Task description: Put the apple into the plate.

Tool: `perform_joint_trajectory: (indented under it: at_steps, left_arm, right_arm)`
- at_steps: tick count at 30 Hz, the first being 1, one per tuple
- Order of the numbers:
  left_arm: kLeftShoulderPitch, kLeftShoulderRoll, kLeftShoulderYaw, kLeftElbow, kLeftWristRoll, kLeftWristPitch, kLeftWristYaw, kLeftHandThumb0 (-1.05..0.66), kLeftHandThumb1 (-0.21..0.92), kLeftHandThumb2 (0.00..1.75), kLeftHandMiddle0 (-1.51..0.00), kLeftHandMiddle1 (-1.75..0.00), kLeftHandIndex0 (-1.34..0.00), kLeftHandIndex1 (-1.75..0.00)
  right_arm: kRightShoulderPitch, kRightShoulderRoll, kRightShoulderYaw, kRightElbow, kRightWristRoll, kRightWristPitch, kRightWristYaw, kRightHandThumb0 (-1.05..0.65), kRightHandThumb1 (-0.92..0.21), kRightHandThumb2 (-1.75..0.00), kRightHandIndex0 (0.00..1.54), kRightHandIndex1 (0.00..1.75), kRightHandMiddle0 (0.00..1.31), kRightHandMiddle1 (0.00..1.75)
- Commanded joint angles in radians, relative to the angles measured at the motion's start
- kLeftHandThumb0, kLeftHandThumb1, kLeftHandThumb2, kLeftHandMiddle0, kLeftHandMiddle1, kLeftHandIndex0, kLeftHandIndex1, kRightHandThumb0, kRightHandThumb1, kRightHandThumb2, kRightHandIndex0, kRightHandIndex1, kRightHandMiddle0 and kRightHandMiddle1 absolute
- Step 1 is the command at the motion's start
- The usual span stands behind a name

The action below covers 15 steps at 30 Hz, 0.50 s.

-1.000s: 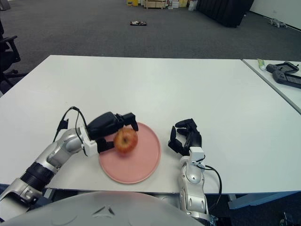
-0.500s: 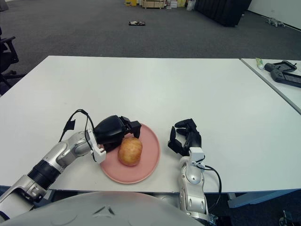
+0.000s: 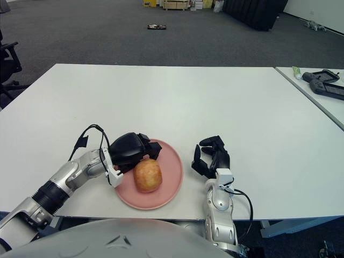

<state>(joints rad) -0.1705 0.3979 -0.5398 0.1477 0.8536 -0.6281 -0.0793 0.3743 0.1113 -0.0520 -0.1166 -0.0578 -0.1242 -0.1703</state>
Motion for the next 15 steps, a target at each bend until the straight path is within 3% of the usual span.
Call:
perform_joint_trajectory:
  at_steps: [1,6,8,9,11,15]
  left_arm:
    - [0.004,0.028,-0.013,0.010,-0.022,0.008,-0.054,-0.01,0.25,1.37,-0.68,-1.75,-0.50,-1.61]
    - [-0.012,0.034,-0.013,0.006,-0.063,-0.014,-0.076,-0.01,0.34,1.26,-0.62,-1.75,-0.42,-1.61]
    - [-0.019,0.037,-0.013,0.006,-0.067,-0.019,-0.080,-0.01,0.46,1.14,-0.53,-1.74,-0.29,-1.68]
    - [-0.021,0.038,-0.014,0.006,-0.068,-0.022,-0.081,-0.28,0.50,1.06,-0.43,-1.59,-0.19,-1.61]
    - [-0.026,0.042,-0.009,-0.002,-0.074,-0.024,-0.086,-0.53,0.56,0.95,-0.33,-1.42,-0.09,-1.51]
    - [-0.023,0.036,0.007,-0.007,-0.076,-0.022,-0.058,-0.74,0.66,0.83,-0.23,-1.21,-0.02,-1.38]
  right_arm:
    - [-0.001,0.000,0.001,0.007,0.001,0.005,-0.002,-0.43,-0.48,-1.12,1.02,1.75,0.48,1.75]
    - [-0.004,0.003,-0.002,0.010,0.008,0.002,-0.002,-0.43,-0.49,-1.12,1.02,1.75,0.48,1.75]
    - [-0.005,0.004,-0.002,0.011,0.008,0.001,-0.004,-0.43,-0.49,-1.12,1.02,1.75,0.48,1.75]
    - [-0.006,0.005,-0.002,0.011,0.007,0.000,-0.005,-0.43,-0.49,-1.11,1.02,1.75,0.47,1.75]
    - [-0.006,0.005,-0.002,0.013,0.009,-0.003,-0.003,-0.43,-0.49,-1.11,1.02,1.75,0.47,1.75]
    - [-0.007,0.004,-0.002,0.017,0.009,-0.007,-0.001,-0.42,-0.49,-1.11,1.02,1.75,0.47,1.75]
